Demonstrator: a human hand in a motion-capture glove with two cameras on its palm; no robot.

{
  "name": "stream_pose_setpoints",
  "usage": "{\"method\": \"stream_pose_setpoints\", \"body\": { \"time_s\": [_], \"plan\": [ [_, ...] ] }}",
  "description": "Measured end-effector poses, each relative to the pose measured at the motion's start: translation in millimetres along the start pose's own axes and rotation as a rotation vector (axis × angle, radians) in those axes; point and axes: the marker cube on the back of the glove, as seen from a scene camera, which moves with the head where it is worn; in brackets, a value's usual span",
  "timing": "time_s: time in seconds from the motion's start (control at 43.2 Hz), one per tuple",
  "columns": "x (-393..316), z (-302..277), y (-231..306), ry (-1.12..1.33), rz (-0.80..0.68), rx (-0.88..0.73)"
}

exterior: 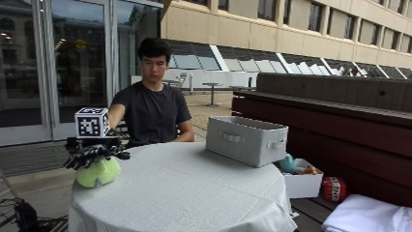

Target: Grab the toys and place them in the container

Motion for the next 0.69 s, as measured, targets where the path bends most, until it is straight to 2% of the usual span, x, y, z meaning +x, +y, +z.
{"method": "stream_pose_setpoints", "body": {
  "time_s": [0.278,0.532,0.694],
  "plan": [
    [10.6,39.9,-3.8,-0.007,0.027,-0.088],
    [14.2,39.9,-1.9,0.022,0.047,-0.086],
    [11.7,33.2,-6.7,0.006,0.093,-0.013]
  ]
}}
